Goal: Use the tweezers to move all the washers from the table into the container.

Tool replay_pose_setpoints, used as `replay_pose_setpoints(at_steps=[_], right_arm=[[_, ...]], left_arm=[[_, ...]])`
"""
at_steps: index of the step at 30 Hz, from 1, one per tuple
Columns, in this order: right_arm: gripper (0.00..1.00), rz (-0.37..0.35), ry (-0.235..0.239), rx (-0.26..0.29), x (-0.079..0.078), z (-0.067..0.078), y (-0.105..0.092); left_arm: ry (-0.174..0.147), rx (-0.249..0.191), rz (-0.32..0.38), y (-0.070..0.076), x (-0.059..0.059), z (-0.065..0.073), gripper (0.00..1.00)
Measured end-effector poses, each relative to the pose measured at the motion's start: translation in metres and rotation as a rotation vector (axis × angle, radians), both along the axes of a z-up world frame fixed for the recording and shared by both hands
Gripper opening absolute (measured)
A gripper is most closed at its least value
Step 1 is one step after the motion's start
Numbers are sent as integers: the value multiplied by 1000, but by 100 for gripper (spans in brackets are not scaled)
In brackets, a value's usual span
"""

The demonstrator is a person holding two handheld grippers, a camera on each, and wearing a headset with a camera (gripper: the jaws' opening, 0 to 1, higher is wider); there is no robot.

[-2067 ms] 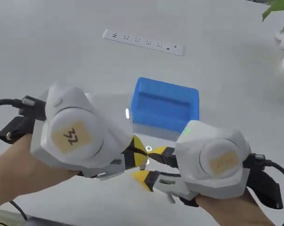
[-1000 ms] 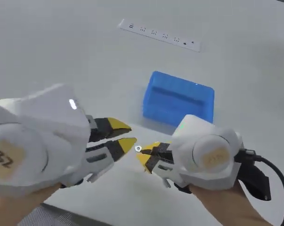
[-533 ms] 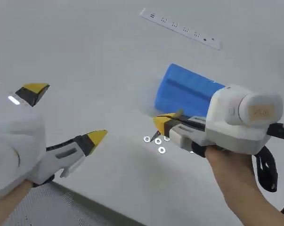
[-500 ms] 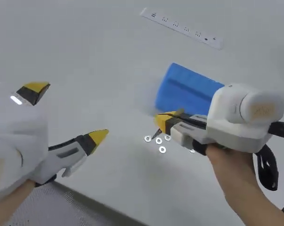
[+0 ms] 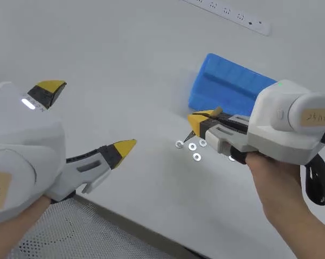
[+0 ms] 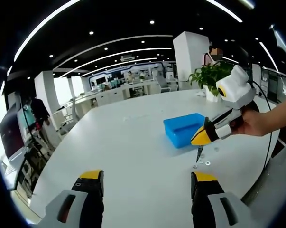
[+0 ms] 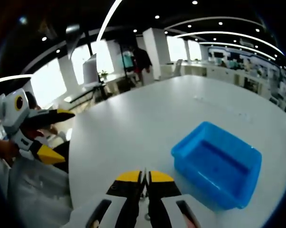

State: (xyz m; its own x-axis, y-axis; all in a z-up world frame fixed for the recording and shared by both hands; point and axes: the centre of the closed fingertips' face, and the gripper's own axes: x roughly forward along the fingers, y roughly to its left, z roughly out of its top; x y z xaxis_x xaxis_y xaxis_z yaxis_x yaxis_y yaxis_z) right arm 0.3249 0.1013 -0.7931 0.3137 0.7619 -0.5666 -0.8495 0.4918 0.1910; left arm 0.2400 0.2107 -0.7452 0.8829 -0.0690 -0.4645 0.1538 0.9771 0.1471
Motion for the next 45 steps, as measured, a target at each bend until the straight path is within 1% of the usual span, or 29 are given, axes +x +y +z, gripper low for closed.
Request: replay_pose_setpoints(at_steps=[4,7,9,14,16,21,23,25,27,30,31,33,36,39,40,42,45], right_arm=[[2,-2,-4,5,0,-1,1],[2,2,-9,-2,-2,-2,4],[2,17,-39,-24,-2,-3,4],[3,32,-50,-30,-5,-3,4],[3,37,-67,-43,-5,-4,4],[3,40,-51,-35,-4,-7,6],[3,43,-58,-41,-5,-8,6],[3,47,-66,-44,-5,-7,7],[3,51,-72,-49,-4,-8,6],[3,58,-73,-52,-3,-10,7],[3,55,-74,-44,-2,-9,7],[3,49,-61,-38,-2,-10,7],[3,41,-49,-33,-1,-10,7],[3,46,-42,-35,-4,-12,7],[3,48,-47,-28,-5,-12,8],[3,45,-49,-32,-5,-12,7],[3,45,-53,-36,-5,-12,8]], left_arm=[[10,-3,4,0,0,-1,78],[22,15,-3,-1,-1,-3,77],[21,19,-4,-1,-1,-3,77],[22,16,0,1,-1,-3,76],[22,16,1,1,-1,-3,76],[27,21,-6,0,-1,-4,76],[30,19,-10,0,-1,-5,77],[26,20,-15,-1,0,-5,78],[30,20,-20,-2,0,-6,79],[34,12,-21,-2,1,-8,85],[38,7,-21,-2,1,-9,87],[44,3,-20,-3,2,-11,91],[38,-27,-8,-3,4,-11,99],[42,-32,-7,-4,3,-12,99],[44,-26,-7,-3,3,-13,99],[47,-28,-6,-4,3,-14,99],[34,-46,-1,-4,4,-12,99]])
